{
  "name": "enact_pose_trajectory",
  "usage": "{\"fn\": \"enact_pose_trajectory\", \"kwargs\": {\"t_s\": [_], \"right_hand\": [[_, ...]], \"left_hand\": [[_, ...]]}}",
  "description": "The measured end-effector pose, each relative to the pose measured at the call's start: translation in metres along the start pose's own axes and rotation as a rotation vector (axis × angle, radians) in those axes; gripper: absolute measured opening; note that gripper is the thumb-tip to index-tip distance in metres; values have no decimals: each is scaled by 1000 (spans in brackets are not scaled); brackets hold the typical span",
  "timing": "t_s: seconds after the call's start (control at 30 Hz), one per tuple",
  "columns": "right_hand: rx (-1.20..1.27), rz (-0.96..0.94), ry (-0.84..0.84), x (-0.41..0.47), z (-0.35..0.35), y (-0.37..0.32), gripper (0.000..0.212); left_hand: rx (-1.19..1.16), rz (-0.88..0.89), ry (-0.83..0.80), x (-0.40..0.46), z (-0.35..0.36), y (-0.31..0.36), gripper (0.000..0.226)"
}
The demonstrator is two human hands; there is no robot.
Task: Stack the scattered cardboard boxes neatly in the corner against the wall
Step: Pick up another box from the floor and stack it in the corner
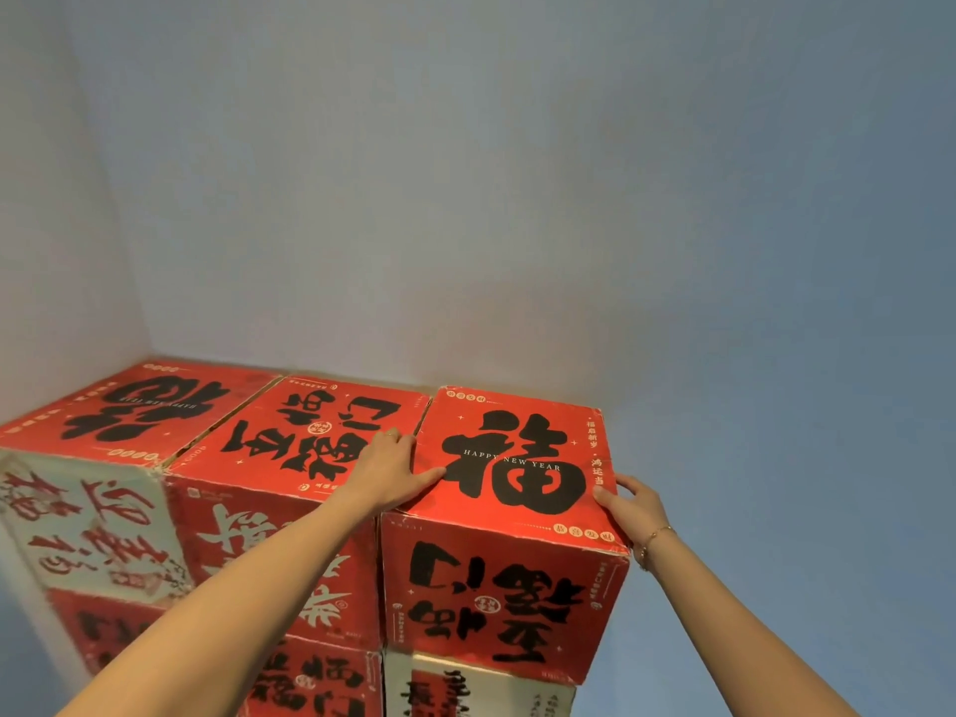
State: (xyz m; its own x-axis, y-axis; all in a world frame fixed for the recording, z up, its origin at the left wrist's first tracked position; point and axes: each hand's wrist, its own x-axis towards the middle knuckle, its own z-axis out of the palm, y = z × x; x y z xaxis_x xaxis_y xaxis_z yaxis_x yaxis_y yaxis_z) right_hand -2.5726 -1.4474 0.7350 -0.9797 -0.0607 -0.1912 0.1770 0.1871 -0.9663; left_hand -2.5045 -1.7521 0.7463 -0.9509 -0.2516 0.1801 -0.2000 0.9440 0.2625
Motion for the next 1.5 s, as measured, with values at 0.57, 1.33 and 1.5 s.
{"fn": "enact_pose_trajectory", "kwargs": {"t_s": [0.57,1.33,1.5], "right_hand": [[-69,26,-51,16,9,6,41],[-154,-4,-78,20,18,5,53],[-187,-17,-110,19,17,3,53]], "left_hand": [[14,2,-69,4,15,-14,79],[-42,-13,-67,-1,19,-17,73],[-17,-16,-88,1,19,-16,73]]}}
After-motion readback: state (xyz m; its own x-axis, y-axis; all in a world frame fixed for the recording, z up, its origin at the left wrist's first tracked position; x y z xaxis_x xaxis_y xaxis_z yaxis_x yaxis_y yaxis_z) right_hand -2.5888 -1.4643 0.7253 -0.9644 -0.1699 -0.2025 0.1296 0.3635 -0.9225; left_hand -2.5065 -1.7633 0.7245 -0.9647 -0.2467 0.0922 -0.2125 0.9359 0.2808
